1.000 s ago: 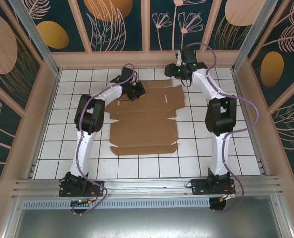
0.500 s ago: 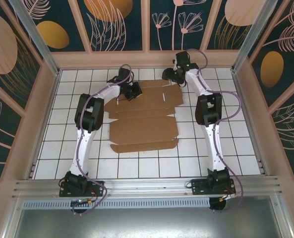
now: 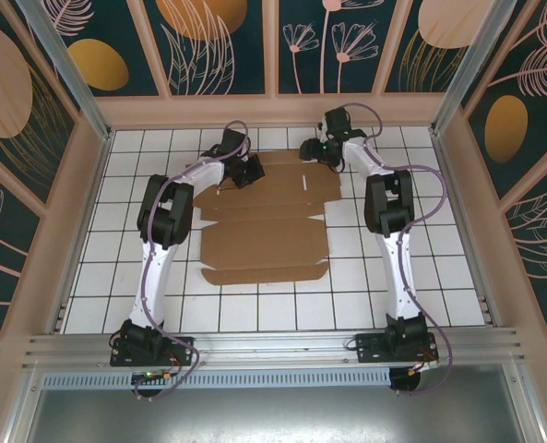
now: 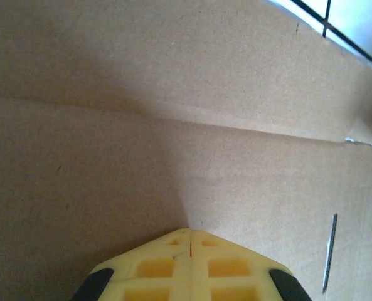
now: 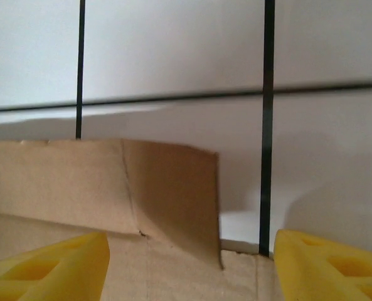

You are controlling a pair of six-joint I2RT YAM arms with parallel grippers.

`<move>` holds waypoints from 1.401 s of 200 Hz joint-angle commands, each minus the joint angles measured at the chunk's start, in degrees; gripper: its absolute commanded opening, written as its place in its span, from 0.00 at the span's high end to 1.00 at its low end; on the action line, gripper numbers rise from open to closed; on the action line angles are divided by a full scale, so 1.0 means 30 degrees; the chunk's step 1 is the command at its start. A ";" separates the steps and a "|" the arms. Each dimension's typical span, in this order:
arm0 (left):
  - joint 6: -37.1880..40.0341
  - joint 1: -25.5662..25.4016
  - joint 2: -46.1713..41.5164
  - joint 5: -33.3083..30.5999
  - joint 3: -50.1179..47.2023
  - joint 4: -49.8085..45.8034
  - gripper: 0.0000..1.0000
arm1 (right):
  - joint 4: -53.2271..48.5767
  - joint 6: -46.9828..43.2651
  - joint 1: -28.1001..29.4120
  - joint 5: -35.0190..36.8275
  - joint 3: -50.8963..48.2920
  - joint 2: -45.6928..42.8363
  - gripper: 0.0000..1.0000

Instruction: Fold the paper box

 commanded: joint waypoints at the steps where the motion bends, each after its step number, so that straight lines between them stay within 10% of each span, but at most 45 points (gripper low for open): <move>1: 0.1052 -0.0502 -0.0434 -0.2680 -0.1308 -0.3165 1.00 | 0.0870 -0.0387 0.0694 0.1580 -0.3673 -0.2371 0.30; 83: -0.0738 -0.1967 -0.3809 -0.2637 -0.7856 -0.0713 0.97 | 0.2617 -0.0799 0.0365 0.1041 -0.7744 -0.5567 0.30; 190: 0.0275 -0.2000 -0.2271 -0.3182 -0.5486 -0.1774 0.98 | 0.2627 0.0856 -0.0277 -0.4707 -0.4716 -0.2280 0.55; 280: 0.0140 -0.1975 -0.2508 -0.2775 -0.5603 -0.1511 0.98 | 0.0005 -0.0002 0.1744 0.2159 -0.2179 -0.2479 0.90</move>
